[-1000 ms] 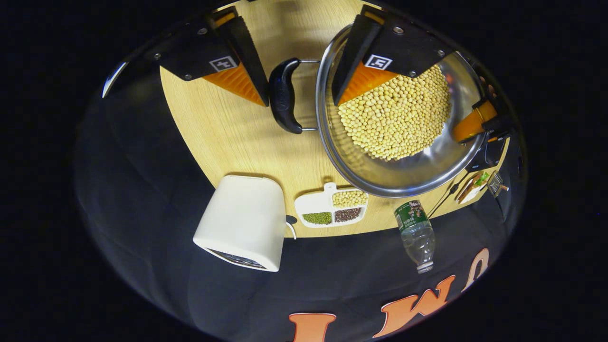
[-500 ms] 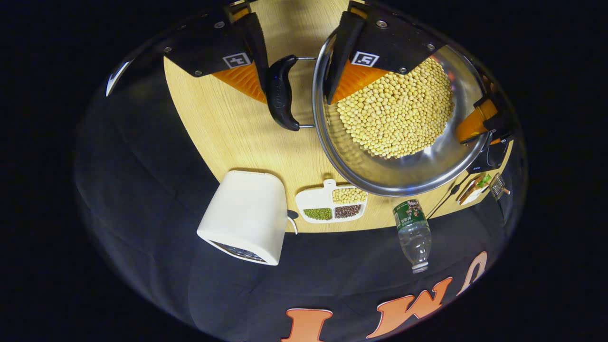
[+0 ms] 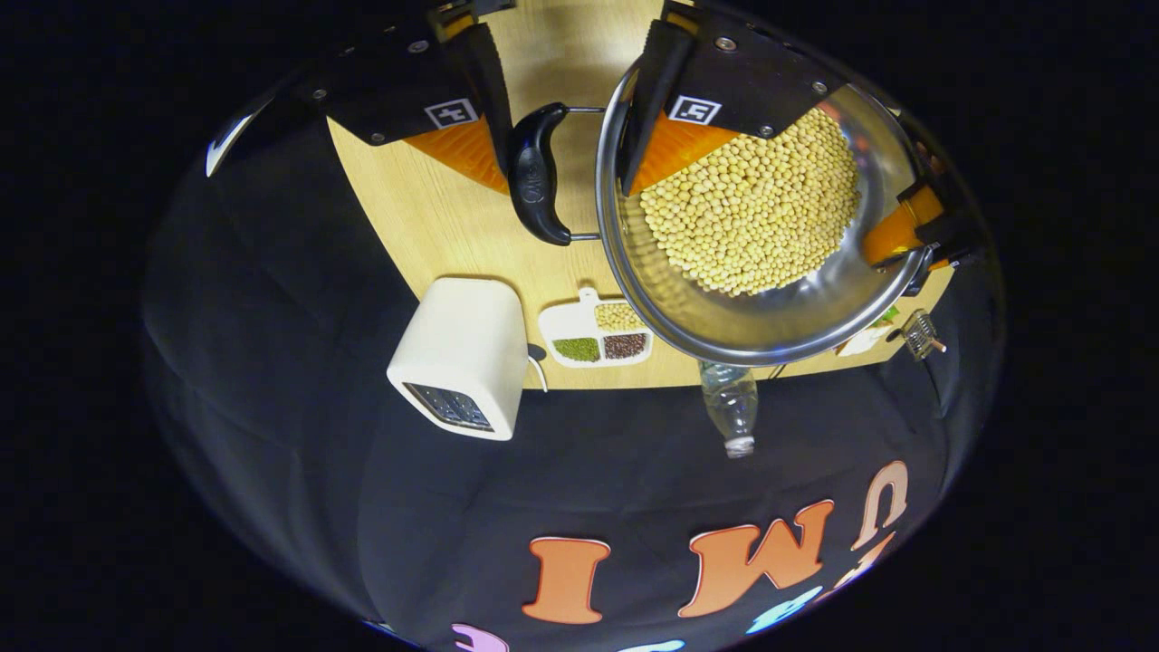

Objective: First push the handle of the pot to place it horizontally, then grasp the pot with both hands and set it on the induction cooktop.

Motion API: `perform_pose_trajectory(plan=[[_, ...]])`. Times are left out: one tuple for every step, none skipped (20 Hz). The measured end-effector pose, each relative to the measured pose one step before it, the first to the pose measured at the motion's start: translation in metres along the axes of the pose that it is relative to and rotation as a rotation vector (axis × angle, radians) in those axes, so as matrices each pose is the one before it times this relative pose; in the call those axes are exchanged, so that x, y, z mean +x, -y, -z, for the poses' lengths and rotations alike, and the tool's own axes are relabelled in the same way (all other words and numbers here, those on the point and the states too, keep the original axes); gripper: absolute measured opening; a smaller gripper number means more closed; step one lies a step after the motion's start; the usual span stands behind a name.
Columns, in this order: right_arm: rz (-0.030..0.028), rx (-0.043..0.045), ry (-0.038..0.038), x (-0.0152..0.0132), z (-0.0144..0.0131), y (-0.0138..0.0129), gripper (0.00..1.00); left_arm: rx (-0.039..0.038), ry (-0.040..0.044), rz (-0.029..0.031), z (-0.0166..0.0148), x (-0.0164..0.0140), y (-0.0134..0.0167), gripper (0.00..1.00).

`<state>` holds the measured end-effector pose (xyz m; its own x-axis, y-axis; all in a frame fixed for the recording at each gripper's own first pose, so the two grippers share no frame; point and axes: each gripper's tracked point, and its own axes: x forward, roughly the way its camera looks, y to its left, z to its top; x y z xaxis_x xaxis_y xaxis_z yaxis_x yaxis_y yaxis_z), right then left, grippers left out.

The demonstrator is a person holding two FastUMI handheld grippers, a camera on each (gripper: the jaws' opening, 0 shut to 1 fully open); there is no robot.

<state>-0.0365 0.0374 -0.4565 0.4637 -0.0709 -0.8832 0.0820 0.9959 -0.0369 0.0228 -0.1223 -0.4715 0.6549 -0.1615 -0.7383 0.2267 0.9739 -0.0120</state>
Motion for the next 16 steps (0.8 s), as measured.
perform_pose_trajectory(plan=[[-0.00676, -0.0029, 0.00773, -0.00476, -0.00363, -0.00626, 0.62, -0.00088, 0.00703, -0.00632, -0.00463, -0.0064, -0.00561, 0.7], [-0.00745, -0.00401, 0.00849, -0.00683, -0.00293, -0.00477, 0.62, -0.00179, 0.00435, -0.0065, -0.00354, -0.0072, -0.0075, 0.74], [-0.00663, -0.00026, 0.00429, -0.00456, -0.00232, -0.00678, 0.62, -0.00111, 0.00564, -0.00588, -0.00159, -0.00554, -0.00827, 0.74], [-0.00614, -0.00194, 0.00442, -0.00355, -0.00215, -0.00772, 0.62, -0.00212, 0.00423, -0.00679, -0.00335, -0.00505, -0.00836, 0.77], [-0.00594, -0.00199, 0.00281, -0.00245, -0.00264, -0.00771, 0.62, 0.00038, 0.00357, -0.00734, -0.00088, -0.00487, -0.0074, 0.74], [-0.00602, -0.00004, 0.00248, -0.00319, -0.00153, -0.00692, 0.62, -0.00121, 0.00411, -0.00708, -0.00283, -0.00568, -0.00666, 0.74], [-0.00718, -0.00156, 0.00188, -0.00431, -0.0019, -0.00663, 0.62, -0.00033, 0.00337, -0.00832, -0.00226, -0.00418, -0.00812, 0.74], [-0.00543, -0.00083, -0.00496, -0.00255, -0.0007, -0.00675, 0.62, -0.00143, 0.00797, -0.01238, -0.0027, -0.00538, -0.00901, 0.74], [0.00017, 0.00415, 0.01015, -0.00185, -0.00348, -0.00835, 0.62, 0.00501, 0.00514, -0.01249, -0.00156, -0.00592, -0.0075, 0.74], [-0.00416, 0.00058, 0.00659, -0.00214, -0.00292, -0.00619, 0.62, -0.00347, 0.00672, -0.01073, -0.00328, -0.00468, -0.00892, 0.73], [-0.00794, 0.00199, 0.00781, -0.00224, -0.00262, -0.00764, 0.62, -0.0103, 0.00206, -0.00821, -0.00174, -0.00326, -0.00927, 0.73], [-0.00987, 0.00042, 0.00443, -0.00058, -0.00222, -0.0093, 0.62, -0.00877, 0.00132, -0.00885, 0.00058, -0.00147, -0.01125, 0.74], [-0.0115, -0.00426, 0.00331, -0.00051, -0.00258, -0.01061, 0.62, -0.00193, 0.00271, -0.01239, -0.00157, -0.00294, -0.01101, 0.74], [-0.01185, -0.00551, 0.00378, -0.00214, -0.00326, -0.01, 0.62, 0.00172, 0.00506, -0.01456, -0.00252, -0.00372, -0.01188, 0.7], [-0.01213, -0.00177, 0.00417, -0.00057, -0.00292, -0.00997, 0.62, 0.00191, 0.00533, -0.0152, -0.00339, -0.00424, -0.01085, 0.7], [-0.01358, -0.00011, 0.00431, -0.00046, -0.00342, -0.00989, 0.62, -0.00131, 0.00361, -0.01459, -0.00276, -0.00344, -0.00989, 0.73]])
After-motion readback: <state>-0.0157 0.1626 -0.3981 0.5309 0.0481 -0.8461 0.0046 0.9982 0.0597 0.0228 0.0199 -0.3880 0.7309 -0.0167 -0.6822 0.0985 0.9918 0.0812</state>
